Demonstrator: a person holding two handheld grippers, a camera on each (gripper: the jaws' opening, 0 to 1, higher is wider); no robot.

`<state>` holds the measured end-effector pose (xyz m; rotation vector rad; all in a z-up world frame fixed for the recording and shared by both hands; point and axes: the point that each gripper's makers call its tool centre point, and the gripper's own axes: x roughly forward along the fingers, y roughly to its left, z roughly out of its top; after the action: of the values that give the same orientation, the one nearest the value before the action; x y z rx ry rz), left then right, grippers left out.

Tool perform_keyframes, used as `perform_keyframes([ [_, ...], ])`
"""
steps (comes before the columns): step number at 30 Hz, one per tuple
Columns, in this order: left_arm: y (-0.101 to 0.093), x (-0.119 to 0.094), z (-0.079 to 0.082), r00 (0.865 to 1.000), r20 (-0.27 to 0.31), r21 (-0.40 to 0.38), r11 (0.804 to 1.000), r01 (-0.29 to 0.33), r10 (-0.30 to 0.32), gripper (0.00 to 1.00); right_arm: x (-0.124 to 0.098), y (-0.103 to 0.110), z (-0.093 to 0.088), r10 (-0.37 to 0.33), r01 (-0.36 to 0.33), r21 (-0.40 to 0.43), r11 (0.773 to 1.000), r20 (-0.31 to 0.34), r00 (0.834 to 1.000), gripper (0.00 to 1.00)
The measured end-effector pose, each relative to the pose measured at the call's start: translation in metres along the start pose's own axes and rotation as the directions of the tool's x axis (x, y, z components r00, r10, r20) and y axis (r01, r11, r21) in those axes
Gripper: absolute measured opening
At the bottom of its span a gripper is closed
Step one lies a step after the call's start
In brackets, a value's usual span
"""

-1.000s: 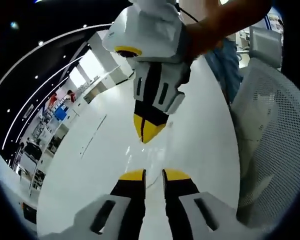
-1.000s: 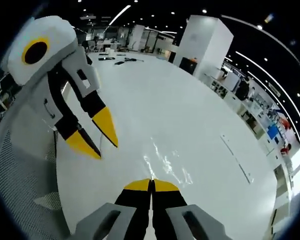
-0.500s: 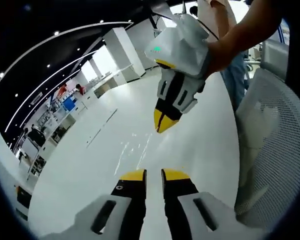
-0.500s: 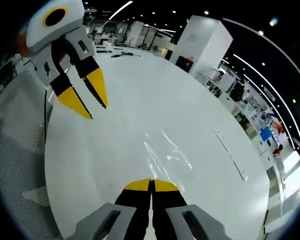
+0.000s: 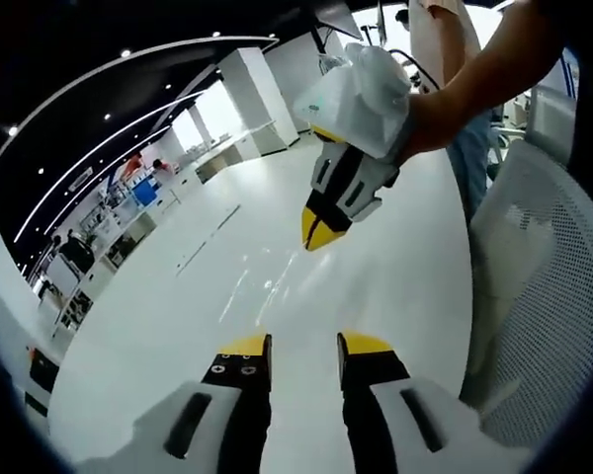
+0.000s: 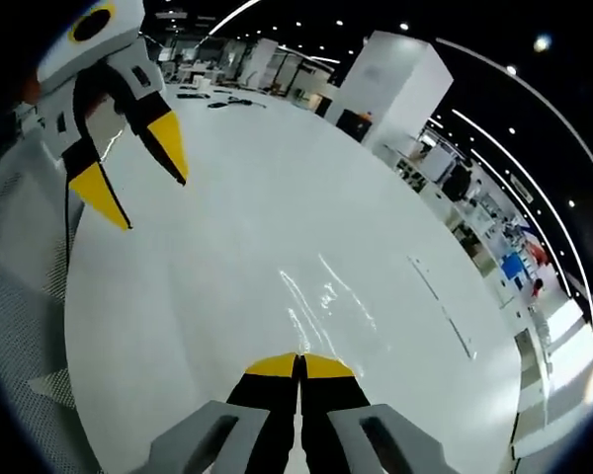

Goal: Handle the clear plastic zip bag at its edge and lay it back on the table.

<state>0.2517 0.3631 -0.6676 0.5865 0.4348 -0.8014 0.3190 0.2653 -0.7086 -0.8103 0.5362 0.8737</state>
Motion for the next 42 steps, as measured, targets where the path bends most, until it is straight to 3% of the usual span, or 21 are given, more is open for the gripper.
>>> perform_keyframes([
  [9,-0.003,-0.005,-0.008,1.000,-0.016,-0.043,0.999,0.002,-0.003,0.35,0.015,-0.002,-0.005,-0.010,0.010,-0.024,1.000,-0.005,1.000,0.00],
  [16,0.000,-0.009,-0.012,1.000,-0.009,-0.067,0.998,-0.004,0.003,0.32,0.026,-0.004,-0.008,-0.037,0.036,-0.042,0.998,-0.033,0.999,0.00],
  [32,-0.001,-0.012,-0.015,1.000,-0.020,-0.049,0.999,0.006,-0.007,0.31,0.037,-0.021,-0.022,-0.053,0.047,-0.071,0.996,-0.083,0.995,0.00],
  [42,0.000,-0.010,-0.015,0.999,-0.026,-0.016,1.000,0.024,-0.024,0.31,0.047,-0.010,-0.033,-0.014,0.006,-0.062,0.998,-0.126,0.992,0.00],
])
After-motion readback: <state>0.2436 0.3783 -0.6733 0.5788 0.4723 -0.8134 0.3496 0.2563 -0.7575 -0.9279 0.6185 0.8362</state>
